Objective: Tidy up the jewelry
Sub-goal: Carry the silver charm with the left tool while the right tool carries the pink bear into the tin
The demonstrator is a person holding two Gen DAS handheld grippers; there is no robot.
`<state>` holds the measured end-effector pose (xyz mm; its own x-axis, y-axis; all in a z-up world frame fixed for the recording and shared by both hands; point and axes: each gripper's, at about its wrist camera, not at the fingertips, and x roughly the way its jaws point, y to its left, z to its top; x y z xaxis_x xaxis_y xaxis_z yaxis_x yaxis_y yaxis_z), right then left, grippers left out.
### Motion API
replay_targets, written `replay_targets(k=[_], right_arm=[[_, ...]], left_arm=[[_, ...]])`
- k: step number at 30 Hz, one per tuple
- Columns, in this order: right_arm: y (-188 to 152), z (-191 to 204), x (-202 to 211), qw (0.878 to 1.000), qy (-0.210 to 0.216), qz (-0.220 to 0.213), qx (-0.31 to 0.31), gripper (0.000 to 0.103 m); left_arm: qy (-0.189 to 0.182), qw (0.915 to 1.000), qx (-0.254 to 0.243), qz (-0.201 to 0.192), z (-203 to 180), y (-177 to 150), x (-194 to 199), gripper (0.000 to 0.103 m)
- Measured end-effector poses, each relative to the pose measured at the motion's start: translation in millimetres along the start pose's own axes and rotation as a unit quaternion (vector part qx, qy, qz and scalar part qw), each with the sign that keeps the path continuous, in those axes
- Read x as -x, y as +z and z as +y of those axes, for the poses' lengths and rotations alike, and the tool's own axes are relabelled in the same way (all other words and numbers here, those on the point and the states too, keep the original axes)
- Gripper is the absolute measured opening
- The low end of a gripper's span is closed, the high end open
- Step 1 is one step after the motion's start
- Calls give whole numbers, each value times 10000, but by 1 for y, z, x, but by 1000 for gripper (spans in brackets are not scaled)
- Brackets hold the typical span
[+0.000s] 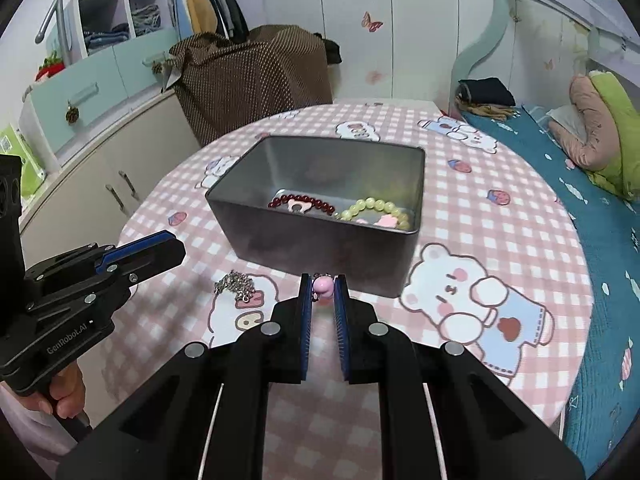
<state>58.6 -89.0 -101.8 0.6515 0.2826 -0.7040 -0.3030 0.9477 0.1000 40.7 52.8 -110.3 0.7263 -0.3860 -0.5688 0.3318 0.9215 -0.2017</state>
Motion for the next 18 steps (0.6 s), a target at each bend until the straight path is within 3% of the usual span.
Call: replay_targets(k=[18], right_arm=[[24, -26, 32, 9980, 13, -620, -126, 11]], left_arm=[[80, 9988, -374, -296, -35, 30, 2, 10]])
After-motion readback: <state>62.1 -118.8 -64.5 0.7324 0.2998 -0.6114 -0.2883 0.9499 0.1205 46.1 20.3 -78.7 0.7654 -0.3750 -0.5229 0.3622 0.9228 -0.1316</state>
